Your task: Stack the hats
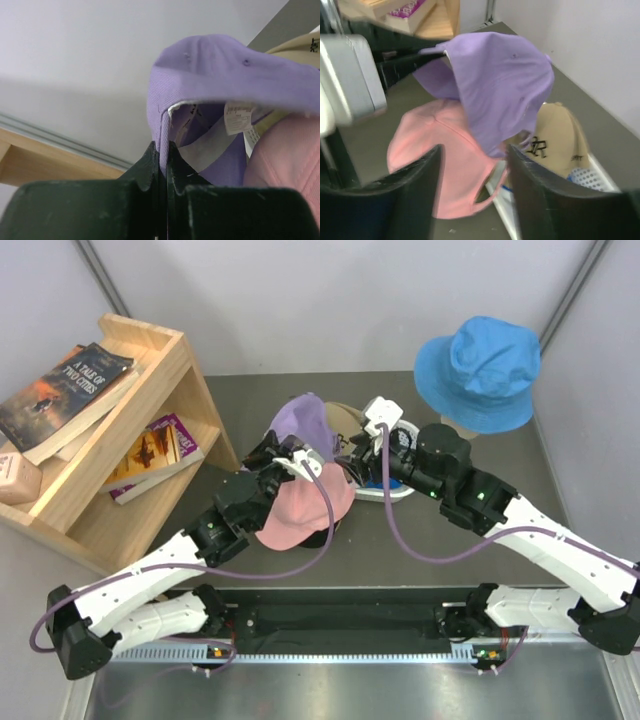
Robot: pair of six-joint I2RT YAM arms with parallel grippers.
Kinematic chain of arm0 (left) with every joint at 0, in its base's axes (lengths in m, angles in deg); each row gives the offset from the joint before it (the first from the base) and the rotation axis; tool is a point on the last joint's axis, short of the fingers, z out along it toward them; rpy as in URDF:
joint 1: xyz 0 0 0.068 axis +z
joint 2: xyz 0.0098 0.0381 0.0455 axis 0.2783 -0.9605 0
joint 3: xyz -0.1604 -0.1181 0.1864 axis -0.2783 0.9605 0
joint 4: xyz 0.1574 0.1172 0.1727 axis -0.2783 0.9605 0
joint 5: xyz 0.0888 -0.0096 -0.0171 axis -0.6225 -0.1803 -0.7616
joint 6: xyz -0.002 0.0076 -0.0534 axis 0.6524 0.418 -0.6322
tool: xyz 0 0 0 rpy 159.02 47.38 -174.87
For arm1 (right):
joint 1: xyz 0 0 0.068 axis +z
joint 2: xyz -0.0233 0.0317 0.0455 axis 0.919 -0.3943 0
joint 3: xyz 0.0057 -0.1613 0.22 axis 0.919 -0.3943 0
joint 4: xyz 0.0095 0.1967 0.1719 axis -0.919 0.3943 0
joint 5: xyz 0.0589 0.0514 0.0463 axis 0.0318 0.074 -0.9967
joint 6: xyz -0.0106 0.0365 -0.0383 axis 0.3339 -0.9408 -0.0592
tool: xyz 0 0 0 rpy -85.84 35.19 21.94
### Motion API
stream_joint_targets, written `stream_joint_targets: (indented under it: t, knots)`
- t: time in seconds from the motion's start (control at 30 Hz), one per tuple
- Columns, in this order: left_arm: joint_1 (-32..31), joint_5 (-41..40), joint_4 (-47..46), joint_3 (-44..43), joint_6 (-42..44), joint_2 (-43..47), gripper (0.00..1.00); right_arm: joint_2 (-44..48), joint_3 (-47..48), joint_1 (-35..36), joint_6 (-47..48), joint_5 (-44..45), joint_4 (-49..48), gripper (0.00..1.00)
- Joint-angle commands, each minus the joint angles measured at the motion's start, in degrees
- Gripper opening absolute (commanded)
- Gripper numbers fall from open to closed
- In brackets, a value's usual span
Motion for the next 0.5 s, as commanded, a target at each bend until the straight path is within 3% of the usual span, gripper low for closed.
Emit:
stream_joint_targets:
  t: [0.0,0.1,0.3,0.47]
  knots:
    - [-1.88,-6.55,-1.60,0.23,0.57,1.55,0.00,1.71,-0.80,0.99,-9.44,3.73,-4.69,0.70]
    - [-3.81,-7.34,-1.07,0.24,0.74,1.38,0.00,2.77,-1.60,0.47,-14.65,6.11,-6.10,0.82]
    - [-6.80,-8.40,4.90,-0.47,-0.31,2.77,0.00,-0.56,-0.55,-5.14,-19.40,3.22,-8.72,0.82]
    - [-8.47,-6.30,9.11,-0.47,-1.81,4.98,0.00,-4.96,-0.72,-12.10,-22.49,-10.57,-15.67,0.80]
